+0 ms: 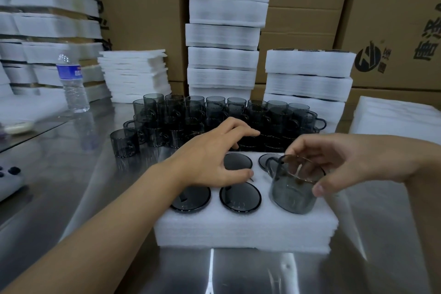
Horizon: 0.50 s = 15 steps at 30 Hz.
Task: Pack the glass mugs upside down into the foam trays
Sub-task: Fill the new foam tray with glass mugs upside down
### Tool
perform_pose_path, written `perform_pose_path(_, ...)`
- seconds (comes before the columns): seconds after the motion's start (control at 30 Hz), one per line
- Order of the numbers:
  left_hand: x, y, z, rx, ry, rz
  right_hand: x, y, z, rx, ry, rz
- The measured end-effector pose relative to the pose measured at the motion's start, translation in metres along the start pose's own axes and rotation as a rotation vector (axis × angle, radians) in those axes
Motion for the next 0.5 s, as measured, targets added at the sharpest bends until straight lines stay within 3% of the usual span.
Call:
perform_pose_path(0.43,0.0012,0.0001,0.0004,0.011,0.005,-0.004,-0.0050,-0.0070,-0.0001,-0.012,-0.156,0.229)
perform_pose_path(0.5,0.0014,-0.0002,0.0001,0.009,0.011,-0.005,-0.0099,-0.0056,-0.0026,0.070,-0.149,0.245)
Point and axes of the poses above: each hand's wrist, its own z-axis away from the middle knuckle, its own y-axis out of the back of the hand, x = y × z, the point moved 4 cm from there along -z, towards the middle knuckle, and after that the axes turned 5 degrees about -x, right-handed, at the moved point
